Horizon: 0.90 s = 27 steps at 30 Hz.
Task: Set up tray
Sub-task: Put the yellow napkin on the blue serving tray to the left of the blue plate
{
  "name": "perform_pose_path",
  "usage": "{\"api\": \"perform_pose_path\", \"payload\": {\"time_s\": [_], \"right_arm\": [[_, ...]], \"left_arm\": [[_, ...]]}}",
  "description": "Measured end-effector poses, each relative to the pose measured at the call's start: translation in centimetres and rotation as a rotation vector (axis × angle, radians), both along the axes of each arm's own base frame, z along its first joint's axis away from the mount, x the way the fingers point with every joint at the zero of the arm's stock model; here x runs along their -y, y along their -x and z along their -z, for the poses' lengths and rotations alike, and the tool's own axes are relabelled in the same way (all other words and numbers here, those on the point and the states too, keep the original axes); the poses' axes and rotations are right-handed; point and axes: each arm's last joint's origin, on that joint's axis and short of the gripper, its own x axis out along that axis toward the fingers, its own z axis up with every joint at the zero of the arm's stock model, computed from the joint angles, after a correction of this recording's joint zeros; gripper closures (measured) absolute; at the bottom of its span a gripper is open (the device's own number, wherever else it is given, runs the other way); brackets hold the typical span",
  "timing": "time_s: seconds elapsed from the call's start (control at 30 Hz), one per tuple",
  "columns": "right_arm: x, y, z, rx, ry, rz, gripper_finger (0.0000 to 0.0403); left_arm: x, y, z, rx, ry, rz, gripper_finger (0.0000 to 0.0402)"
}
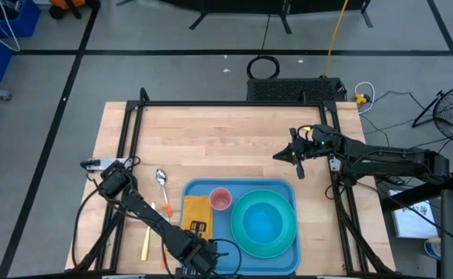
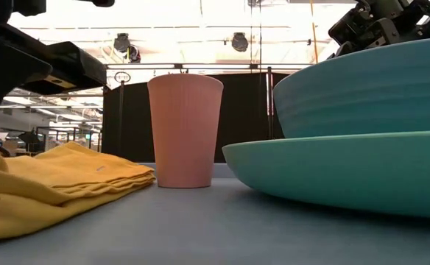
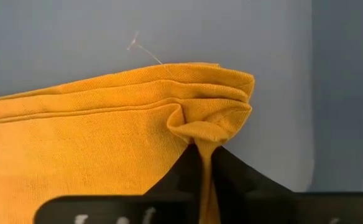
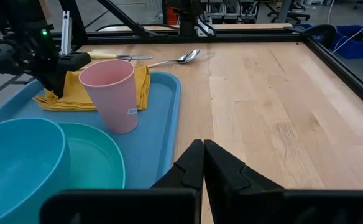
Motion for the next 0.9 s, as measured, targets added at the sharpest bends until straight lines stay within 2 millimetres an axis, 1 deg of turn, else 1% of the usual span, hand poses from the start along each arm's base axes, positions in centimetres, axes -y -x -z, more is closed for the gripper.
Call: {"api": "perform_pose_path", "payload": {"time_s": [0.13, 0.43, 0.57, 0.67, 0.9], "right_arm": [[0.0, 0.0, 0.0, -0.004, -0.002, 0.0, 0.0399], [0.0, 0.0, 0.0, -0.004, -0.001, 0.0, 0.0399], [0.0, 0.0, 0.0, -0.004, -0.001, 0.0, 0.0399], [0.0, 0.0, 0.0, -0.003, -0.001, 0.0, 0.0399], [0.0, 0.0, 0.0, -0.003, -0.001, 0.0, 0.0399]], "left_arm": [[0.0, 0.0, 0.0, -0.016, 0.011, 0.032, 0.0357], [0.0, 0.2, 0.0, -0.045, 0.038, 0.031, 0.0305], [-0.1, 0.2, -0.4, -0.049, 0.043, 0.029, 0.0277], [-0.5, 0.5, -1.5, -0.053, 0.047, 0.017, 0.0257], [-1.4, 1.4, -5.3, -0.011, 0.085, -0.046, 0.0221]]}}
